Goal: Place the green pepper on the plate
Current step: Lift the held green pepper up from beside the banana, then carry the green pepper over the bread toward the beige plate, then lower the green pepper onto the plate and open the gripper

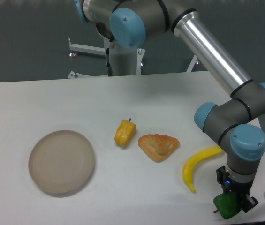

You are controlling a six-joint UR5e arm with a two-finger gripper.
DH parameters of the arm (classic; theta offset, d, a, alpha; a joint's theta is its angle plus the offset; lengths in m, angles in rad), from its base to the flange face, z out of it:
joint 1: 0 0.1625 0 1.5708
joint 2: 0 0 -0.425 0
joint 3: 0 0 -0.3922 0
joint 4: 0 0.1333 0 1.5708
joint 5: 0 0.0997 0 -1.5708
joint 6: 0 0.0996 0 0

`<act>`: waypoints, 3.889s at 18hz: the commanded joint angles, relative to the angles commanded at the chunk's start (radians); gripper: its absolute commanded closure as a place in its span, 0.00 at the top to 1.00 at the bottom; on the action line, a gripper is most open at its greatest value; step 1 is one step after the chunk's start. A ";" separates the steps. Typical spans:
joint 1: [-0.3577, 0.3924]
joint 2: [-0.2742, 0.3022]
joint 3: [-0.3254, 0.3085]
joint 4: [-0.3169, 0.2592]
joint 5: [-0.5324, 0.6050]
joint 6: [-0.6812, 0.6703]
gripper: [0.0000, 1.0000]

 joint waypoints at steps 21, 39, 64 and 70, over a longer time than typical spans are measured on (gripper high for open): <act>-0.043 0.385 -0.348 -0.161 -0.032 -0.523 0.41; -0.350 0.546 -0.613 0.007 -0.132 -1.072 0.41; -0.555 0.522 -0.879 0.218 -0.129 -0.893 0.40; -0.555 0.489 -0.879 0.218 -0.141 -0.893 0.41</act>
